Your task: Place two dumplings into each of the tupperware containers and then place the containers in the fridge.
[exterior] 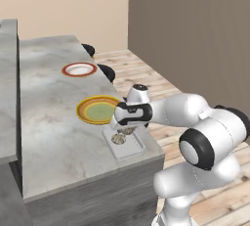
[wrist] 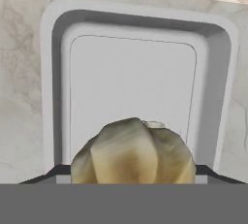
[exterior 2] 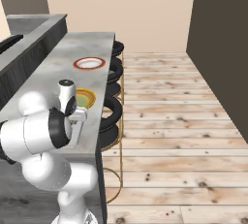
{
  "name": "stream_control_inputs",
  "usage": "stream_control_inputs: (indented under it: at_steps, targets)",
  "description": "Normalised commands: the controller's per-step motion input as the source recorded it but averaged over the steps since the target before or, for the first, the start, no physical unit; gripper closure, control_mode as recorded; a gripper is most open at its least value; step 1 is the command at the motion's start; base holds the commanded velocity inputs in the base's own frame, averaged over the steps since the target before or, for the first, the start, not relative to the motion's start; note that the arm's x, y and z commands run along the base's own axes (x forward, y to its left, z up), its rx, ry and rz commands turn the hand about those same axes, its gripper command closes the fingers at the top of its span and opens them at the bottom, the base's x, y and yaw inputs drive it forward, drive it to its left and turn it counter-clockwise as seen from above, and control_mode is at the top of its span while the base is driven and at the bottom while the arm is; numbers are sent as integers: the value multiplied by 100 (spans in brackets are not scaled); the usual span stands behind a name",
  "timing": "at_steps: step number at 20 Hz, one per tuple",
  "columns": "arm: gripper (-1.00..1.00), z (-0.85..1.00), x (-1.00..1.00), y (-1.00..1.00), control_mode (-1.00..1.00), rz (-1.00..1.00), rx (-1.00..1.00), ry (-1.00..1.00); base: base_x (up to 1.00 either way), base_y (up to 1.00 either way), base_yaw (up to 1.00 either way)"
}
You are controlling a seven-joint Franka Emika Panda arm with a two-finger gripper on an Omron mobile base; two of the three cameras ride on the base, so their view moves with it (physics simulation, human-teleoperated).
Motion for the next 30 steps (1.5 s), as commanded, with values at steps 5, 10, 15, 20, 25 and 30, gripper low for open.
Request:
stream_control_inputs:
  at_steps: [5, 10, 15, 20, 25, 30]
  targets:
    - [100, -12, 31, 0, -100, 0, -2, 21, 0, 0, 0]
    - [100, -2, -1, 7, -100, 0, -1, 4, 0, 0, 0]
    - [100, -22, 5, 7, -100, 0, 0, 0, 0, 0, 0]
    - [100, -26, 25, 0, -100, 0, 0, -1, 0, 0, 0]
    - [100, -12, 25, 0, -100, 0, 0, -3, 0, 0, 0]
    - [-100, -19, 20, 10, -100, 0, 0, -3, 0, 0, 0]
